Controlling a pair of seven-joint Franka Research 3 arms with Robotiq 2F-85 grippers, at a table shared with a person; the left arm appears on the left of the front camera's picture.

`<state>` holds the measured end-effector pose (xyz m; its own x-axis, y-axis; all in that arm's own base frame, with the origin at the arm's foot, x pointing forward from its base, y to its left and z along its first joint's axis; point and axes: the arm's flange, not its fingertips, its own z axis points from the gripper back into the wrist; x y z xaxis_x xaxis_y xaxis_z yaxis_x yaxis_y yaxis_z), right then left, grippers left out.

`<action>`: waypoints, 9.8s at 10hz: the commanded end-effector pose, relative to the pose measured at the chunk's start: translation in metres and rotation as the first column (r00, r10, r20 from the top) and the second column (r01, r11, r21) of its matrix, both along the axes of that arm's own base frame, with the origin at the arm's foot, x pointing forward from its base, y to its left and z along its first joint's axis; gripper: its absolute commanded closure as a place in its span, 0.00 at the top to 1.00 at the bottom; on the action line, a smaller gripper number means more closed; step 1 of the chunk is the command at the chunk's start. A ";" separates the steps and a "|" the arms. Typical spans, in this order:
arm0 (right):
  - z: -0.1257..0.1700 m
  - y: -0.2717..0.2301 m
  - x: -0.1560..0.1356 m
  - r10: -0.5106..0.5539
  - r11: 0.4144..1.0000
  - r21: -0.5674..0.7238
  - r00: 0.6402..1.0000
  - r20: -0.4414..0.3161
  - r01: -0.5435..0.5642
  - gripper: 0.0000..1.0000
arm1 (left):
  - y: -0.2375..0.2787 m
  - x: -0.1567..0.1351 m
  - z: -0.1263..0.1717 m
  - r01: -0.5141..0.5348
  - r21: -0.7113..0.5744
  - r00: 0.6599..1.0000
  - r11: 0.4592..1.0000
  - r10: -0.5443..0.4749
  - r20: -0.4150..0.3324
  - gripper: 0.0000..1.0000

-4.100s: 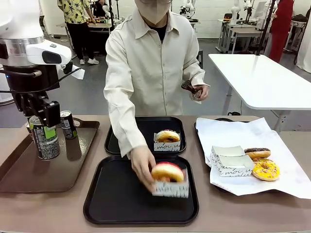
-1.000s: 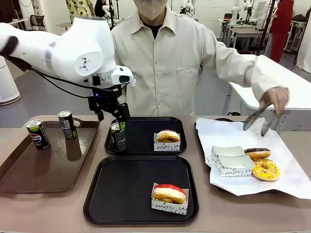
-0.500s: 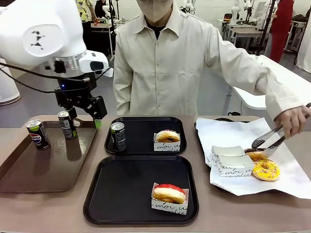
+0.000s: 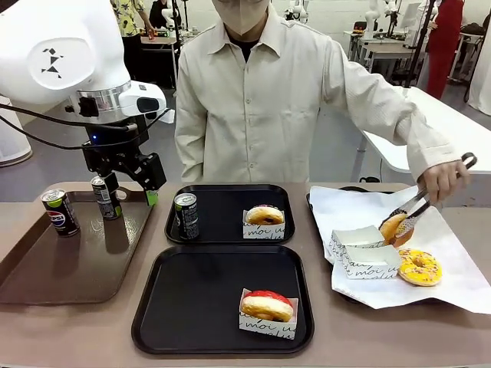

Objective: Set up donuts and drinks on trays.
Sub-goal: Pick up one Pepsi coke and place it on the Flat Tray, then pick up one Pepsi coke from the Handle tray and place it on the Flat Tray without a Pepsi coke.

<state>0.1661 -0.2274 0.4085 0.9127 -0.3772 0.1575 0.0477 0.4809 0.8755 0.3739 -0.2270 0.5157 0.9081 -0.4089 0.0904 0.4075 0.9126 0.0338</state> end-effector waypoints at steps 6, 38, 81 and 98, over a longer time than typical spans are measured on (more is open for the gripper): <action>-0.001 0.001 0.002 0.009 1.000 0.008 1.000 0.023 -0.009 1.00 | 0.000 0.003 0.000 -0.002 0.008 1.000 1.000 0.002 0.013 1.00; -0.001 0.001 0.002 0.009 1.000 0.008 1.000 0.023 -0.009 1.00 | 0.239 0.129 -0.094 -0.605 -0.063 0.790 0.794 0.608 0.072 1.00; -0.001 0.001 0.002 0.009 1.000 0.008 1.000 0.023 -0.009 1.00 | 0.144 -0.014 0.028 -0.282 -0.056 0.957 0.958 0.285 0.048 0.58; -0.001 0.001 0.002 0.009 1.000 0.008 1.000 0.023 -0.009 1.00 | -0.057 -0.039 -0.053 0.032 -0.146 0.994 0.989 -0.047 -0.098 0.58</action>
